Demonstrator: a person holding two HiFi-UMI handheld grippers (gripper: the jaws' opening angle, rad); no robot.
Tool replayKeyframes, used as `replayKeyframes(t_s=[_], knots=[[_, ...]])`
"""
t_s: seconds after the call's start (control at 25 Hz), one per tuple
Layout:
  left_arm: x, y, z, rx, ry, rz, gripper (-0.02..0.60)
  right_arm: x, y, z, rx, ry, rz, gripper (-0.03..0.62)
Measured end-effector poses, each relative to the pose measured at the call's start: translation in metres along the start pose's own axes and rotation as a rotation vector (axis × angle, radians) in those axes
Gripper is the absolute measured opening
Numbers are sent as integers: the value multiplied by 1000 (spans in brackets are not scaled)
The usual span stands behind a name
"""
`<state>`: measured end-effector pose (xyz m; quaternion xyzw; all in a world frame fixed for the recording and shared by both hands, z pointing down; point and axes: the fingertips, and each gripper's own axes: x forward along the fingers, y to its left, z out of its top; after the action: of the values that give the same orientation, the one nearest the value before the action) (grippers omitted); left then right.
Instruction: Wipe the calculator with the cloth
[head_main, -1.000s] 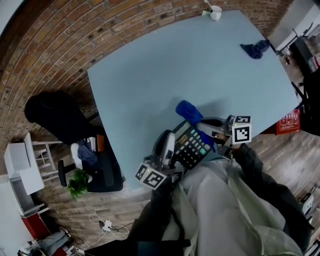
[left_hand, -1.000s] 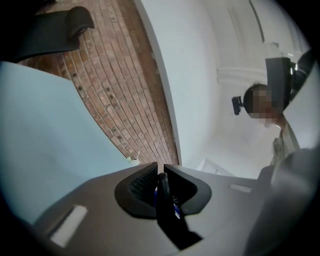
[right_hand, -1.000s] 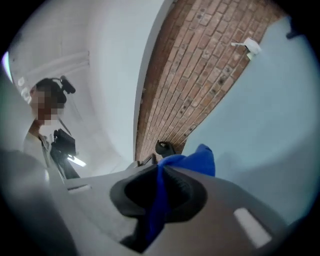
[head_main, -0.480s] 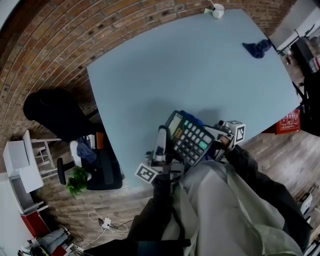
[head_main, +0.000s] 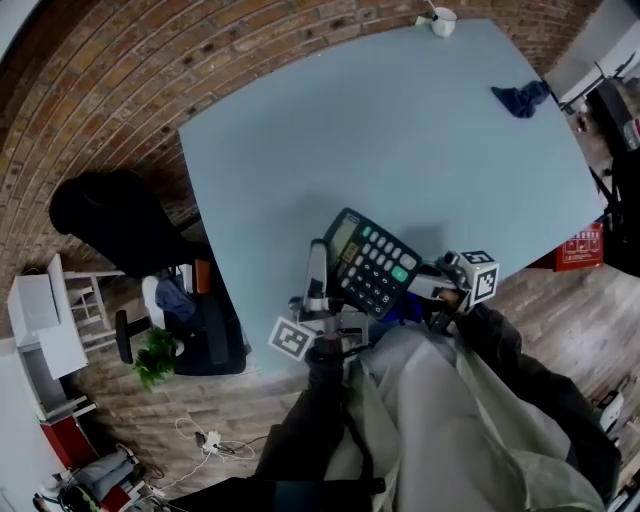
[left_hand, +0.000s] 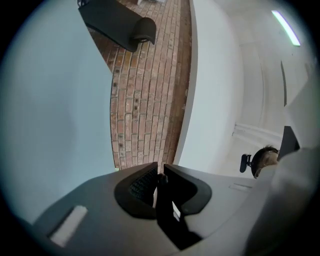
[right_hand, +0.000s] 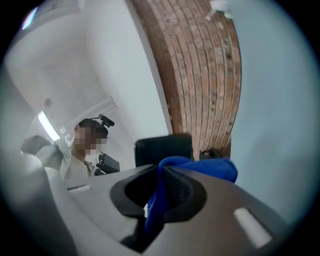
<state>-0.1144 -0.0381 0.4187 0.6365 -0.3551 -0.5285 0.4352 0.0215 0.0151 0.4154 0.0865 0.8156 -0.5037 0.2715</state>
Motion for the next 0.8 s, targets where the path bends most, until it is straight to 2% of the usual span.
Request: replayKeyframes(t_s=[0.12,0.2,0.28,0.36,0.48,0.56,0.6,0.68,0.8], knots=[[-4,-2,9,17,-16,7,43,-18,23,51,-251,-102,-109,35],[-6,1,10,23,-24,26,43,-19,38,74,-445,-72,-221,35],[-6,3,8,35,-21,45,43,-7,42,75,-653,96,-371,35],[-3,2,5,88,7,67,43,12,34,56,-833,339,-503,35],[1,-1,1,217,59,115,43,24,20,24,-997,653,-630,35],[2,-2,-1,285,80,139,44,30,13,-3,-1034,836,-643,35],[2,-3,-1,306,84,148,44,34,12,-18,-1042,902,-620,35],[2,-1,-1,330,85,165,44,46,14,-46,-1032,990,-534,35],[3,0,2,353,84,177,46,58,20,-80,-1002,1068,-424,35]])
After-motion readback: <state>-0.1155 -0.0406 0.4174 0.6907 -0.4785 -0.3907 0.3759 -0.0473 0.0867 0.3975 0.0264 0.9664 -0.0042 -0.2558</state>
